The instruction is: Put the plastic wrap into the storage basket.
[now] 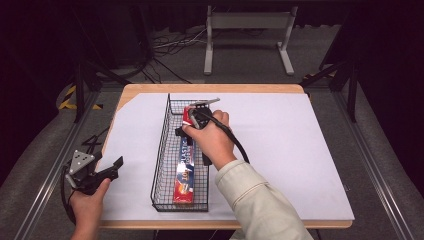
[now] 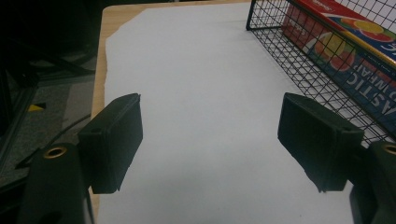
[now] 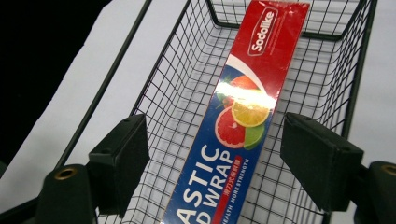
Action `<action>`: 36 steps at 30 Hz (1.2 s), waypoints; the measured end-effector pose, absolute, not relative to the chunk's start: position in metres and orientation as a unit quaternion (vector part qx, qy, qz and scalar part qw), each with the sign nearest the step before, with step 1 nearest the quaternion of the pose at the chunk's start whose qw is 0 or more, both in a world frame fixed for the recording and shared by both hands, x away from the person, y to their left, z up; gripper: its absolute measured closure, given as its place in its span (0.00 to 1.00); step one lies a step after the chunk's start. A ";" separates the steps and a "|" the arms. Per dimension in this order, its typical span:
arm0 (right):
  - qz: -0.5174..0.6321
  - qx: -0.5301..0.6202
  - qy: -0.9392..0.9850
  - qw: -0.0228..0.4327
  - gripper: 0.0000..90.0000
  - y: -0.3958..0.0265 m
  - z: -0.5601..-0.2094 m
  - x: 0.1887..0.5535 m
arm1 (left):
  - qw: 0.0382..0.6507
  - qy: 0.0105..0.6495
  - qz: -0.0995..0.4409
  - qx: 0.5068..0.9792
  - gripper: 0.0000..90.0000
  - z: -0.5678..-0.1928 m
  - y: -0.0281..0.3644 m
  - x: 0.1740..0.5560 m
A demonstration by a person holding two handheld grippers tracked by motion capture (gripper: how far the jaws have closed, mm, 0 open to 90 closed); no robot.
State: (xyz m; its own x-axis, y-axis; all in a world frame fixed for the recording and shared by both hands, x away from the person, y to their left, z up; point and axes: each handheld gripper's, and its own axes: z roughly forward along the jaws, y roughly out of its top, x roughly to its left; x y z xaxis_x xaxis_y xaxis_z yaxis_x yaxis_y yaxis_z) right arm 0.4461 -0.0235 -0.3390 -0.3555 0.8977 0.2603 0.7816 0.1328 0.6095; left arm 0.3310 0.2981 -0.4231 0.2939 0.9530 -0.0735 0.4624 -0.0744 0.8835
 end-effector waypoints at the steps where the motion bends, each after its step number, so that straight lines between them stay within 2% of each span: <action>1: 0.344 0.558 0.751 0.080 0.23 -0.027 -0.337 0.447 | 0.434 0.523 0.280 0.678 0.25 -0.423 0.298 0.331; 12: 0.360 0.509 0.777 0.089 0.20 -0.069 -0.313 0.450 | 0.425 0.527 0.273 0.683 0.25 -0.427 0.301 0.329; 22: 0.372 0.497 0.779 0.087 0.19 -0.098 -0.301 0.451 | 0.423 0.528 0.271 0.684 0.25 -0.427 0.301 0.330; 36: 0.383 0.495 0.773 0.107 0.19 -0.152 -0.284 0.448 | 0.423 0.529 0.268 0.685 0.25 -0.427 0.301 0.332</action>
State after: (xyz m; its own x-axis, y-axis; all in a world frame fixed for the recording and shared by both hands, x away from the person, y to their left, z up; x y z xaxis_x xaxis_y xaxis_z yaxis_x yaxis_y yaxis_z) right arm 0.4485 -0.1519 -0.2836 -0.4874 0.8467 0.2135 0.6828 0.2172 0.6976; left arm 0.3321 0.3007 -0.4274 0.2957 0.9519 -0.0799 0.4978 -0.0822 0.8634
